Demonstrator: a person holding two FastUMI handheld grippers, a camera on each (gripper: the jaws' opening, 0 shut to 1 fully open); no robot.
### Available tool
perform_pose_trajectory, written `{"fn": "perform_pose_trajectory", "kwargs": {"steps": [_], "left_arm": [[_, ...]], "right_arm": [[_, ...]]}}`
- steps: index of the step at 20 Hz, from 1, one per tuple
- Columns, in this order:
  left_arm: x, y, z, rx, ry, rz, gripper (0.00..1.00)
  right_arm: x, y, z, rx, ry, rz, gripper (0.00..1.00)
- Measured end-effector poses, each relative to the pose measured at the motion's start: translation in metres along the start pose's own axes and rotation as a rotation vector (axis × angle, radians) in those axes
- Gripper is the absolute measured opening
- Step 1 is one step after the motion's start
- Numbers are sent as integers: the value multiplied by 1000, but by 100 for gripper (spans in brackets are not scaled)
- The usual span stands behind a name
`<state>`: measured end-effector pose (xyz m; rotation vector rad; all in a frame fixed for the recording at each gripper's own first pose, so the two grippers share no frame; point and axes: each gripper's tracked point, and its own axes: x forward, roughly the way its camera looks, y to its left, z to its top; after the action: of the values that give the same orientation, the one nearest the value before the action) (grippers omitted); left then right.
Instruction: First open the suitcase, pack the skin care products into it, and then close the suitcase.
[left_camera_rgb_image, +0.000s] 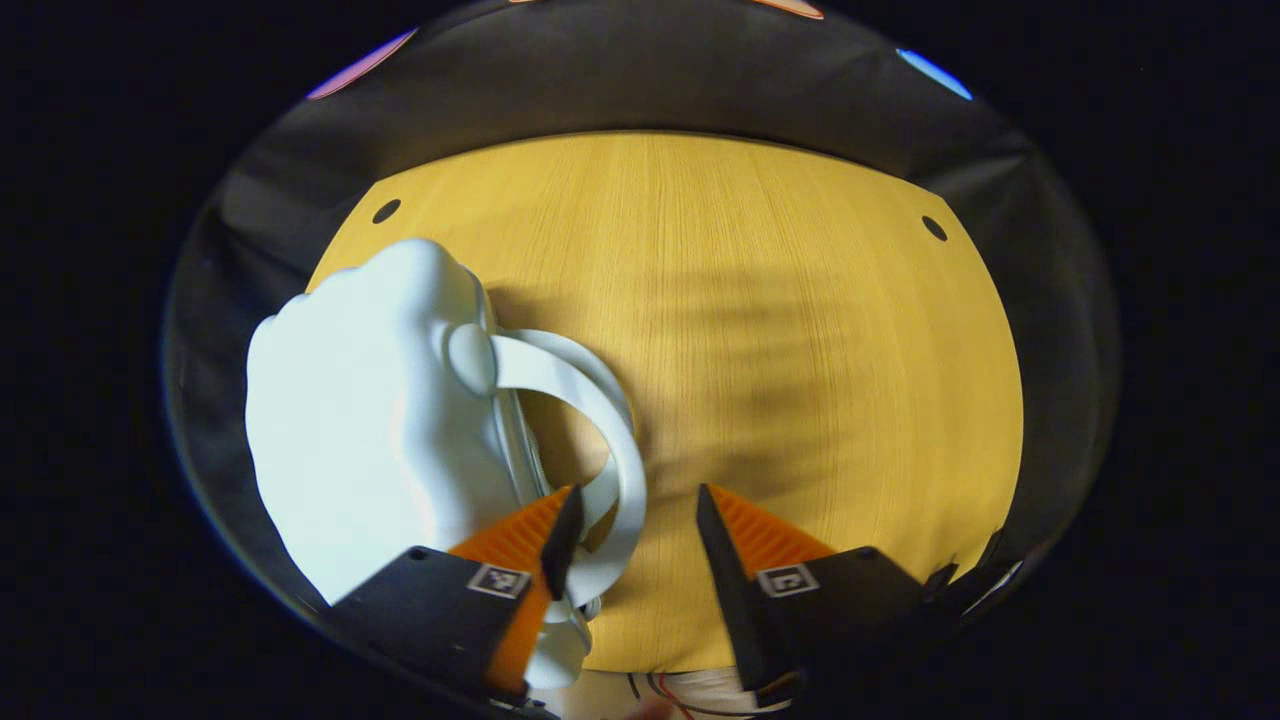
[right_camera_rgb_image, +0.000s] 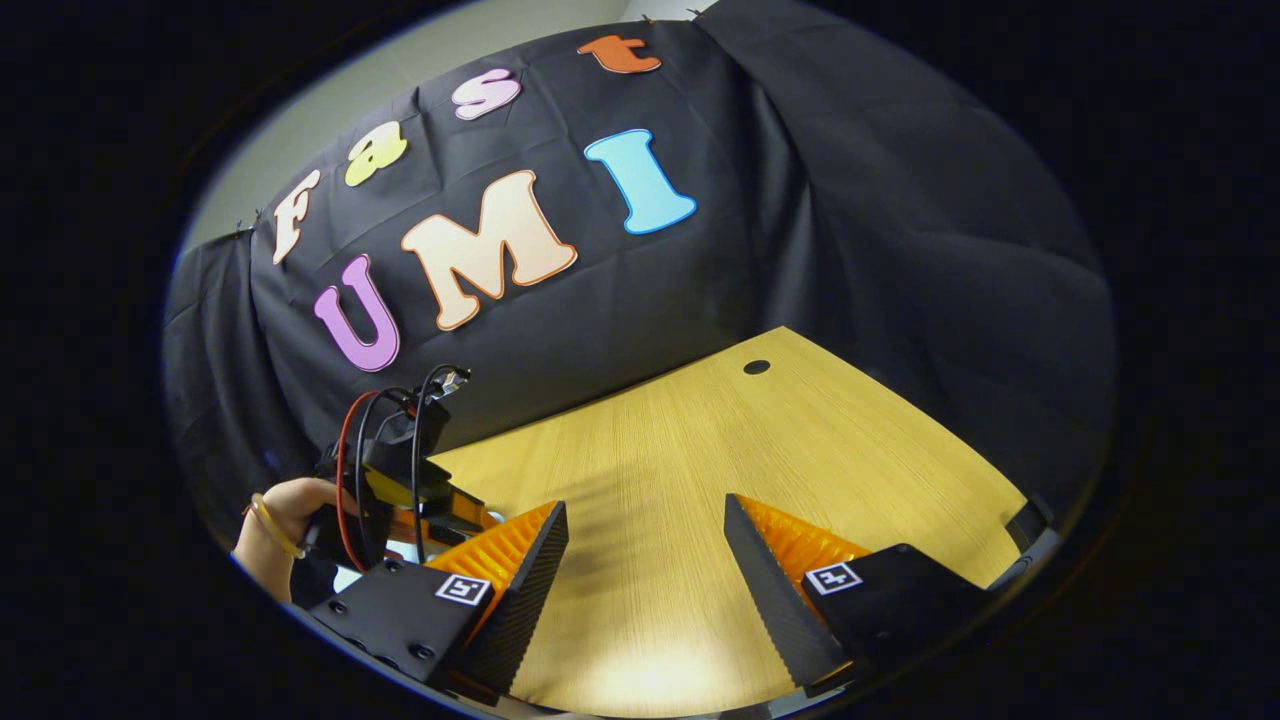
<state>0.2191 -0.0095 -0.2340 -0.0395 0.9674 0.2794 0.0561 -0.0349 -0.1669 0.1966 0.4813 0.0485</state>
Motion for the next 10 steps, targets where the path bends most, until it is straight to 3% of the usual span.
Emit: {"fn": "perform_pose_trajectory", "kwargs": {"steps": [1, 2, 10], "left_arm": [[-7, 1, -3, 12, -20, 12, 90], [-14, 0, -7, 22, -33, 19, 94], [-77, -14, -23, 66, -214, -5, 96]], "right_arm": [[1, 0, 3, 0, -4, 2, 98], [3, 0, 4, 2, -4, 5, 98], [10, 11, 11, -17, 1, 46, 98]]}}
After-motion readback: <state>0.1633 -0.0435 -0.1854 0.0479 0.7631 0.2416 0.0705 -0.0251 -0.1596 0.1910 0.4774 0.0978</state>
